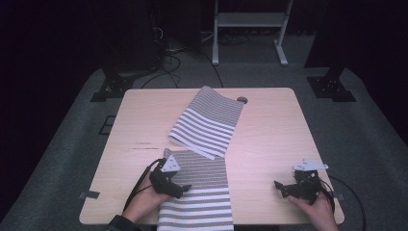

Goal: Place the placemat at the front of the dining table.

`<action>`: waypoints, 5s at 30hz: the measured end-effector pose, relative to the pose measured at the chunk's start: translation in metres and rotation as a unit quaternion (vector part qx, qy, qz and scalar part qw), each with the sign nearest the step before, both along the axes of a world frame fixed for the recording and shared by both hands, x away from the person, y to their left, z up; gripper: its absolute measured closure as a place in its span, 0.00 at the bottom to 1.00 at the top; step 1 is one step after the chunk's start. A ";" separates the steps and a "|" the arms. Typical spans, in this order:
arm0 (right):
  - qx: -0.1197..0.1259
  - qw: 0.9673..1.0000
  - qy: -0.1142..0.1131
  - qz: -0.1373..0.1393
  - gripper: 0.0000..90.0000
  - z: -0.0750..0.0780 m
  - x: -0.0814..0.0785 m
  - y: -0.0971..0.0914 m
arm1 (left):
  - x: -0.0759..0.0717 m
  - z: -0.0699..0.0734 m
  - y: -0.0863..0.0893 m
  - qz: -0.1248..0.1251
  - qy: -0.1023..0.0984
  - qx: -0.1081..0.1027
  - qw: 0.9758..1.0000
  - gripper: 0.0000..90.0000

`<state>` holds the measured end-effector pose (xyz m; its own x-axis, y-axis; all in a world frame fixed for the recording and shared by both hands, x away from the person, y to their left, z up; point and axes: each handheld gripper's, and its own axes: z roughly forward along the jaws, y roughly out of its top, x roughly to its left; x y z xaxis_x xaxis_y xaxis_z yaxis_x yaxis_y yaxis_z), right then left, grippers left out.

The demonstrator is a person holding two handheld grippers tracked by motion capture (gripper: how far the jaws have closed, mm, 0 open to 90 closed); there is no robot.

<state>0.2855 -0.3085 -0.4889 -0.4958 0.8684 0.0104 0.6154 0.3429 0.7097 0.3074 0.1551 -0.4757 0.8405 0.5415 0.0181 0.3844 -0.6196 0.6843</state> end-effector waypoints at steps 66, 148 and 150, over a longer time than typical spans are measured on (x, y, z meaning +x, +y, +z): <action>0.000 1.000 -0.001 0.003 0.00 0.000 0.000 0.001 | 0.127 0.002 -0.117 -0.030 0.009 -0.034 0.999 0.43; 0.000 1.000 -0.001 0.002 0.00 0.000 0.000 0.001 | 0.149 0.098 0.068 0.214 -0.071 -0.135 0.965 0.96; 0.000 1.000 -0.001 0.003 0.00 0.000 0.000 0.001 | 0.148 0.099 0.075 0.221 -0.072 -0.137 0.963 0.96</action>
